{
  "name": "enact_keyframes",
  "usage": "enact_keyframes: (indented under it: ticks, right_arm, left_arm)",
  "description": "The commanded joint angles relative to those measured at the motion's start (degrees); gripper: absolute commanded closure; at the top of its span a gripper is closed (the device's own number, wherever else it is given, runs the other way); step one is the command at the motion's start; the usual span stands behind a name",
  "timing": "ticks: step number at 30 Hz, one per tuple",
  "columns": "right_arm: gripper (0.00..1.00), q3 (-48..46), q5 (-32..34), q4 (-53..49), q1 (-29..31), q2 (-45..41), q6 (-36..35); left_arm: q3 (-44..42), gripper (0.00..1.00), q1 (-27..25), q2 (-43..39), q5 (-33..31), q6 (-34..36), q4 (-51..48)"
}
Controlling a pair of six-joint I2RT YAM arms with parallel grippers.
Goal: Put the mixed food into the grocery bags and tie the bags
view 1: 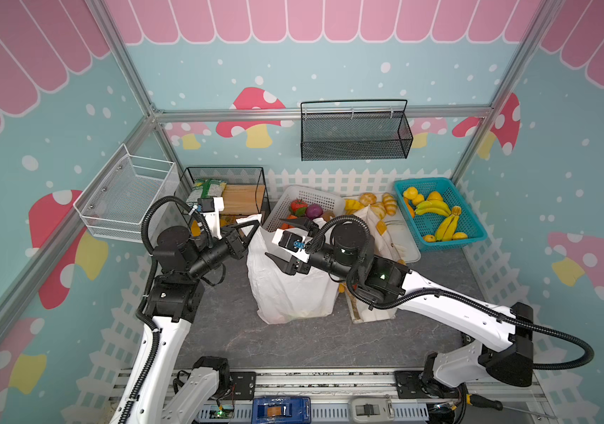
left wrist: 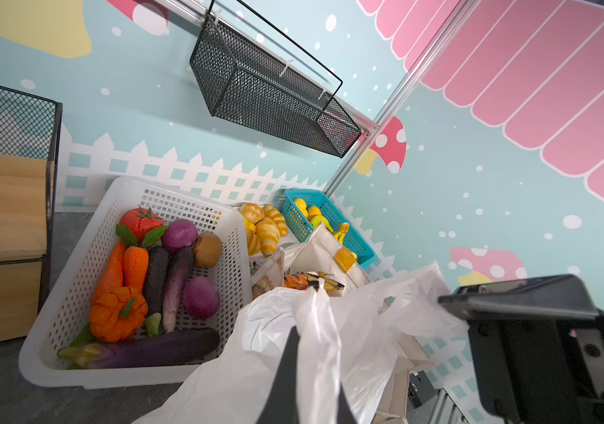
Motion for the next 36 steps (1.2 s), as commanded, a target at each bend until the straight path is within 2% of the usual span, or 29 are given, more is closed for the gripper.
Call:
enact_keyframes:
  ticks: [1, 9, 12, 18, 23, 27, 31, 36]
  right_arm:
    - [0.15, 1.36, -6.35, 0.72, 0.17, 3.04, 2.41]
    - [0.14, 0.46, -5.03, 5.75, -1.45, 8.02, 8.04]
    - [0.14, -0.8, -9.35, 9.2, -4.6, 8.84, 12.99]
    - [0.14, 0.03, -13.84, 13.87, -7.14, 12.08, 17.28]
    - [0.16, 1.38, -25.32, 15.77, -8.02, 16.42, 18.61]
    - [0.39, -3.11, -30.86, 19.98, -8.03, 16.52, 20.4]
    - [0.57, -11.05, -31.91, 27.23, -7.98, 13.99, 23.48]
    - [0.62, -12.86, -30.04, 28.6, -6.71, 14.25, 24.81]
  left_arm:
    - [-0.4, 1.0, 0.2, -0.43, 0.54, -0.93, 1.48]
    - [-0.22, 1.0, 0.16, -0.6, 0.94, -1.24, 1.61]
    - [-0.16, 1.0, 0.15, -0.91, 1.33, -1.62, 1.87]
    - [-0.1, 1.0, 0.15, -1.04, 1.96, -2.0, 2.27]
    - [-0.25, 1.0, 0.19, -1.1, 3.02, -3.1, 3.59]
    - [-0.23, 1.0, 0.22, -1.35, 3.31, -3.91, 4.46]
    - [-0.54, 1.0, 0.16, -1.52, 3.18, -4.94, 5.41]
    - [-1.48, 1.0, 0.09, -1.57, 4.01, -6.87, 7.46]
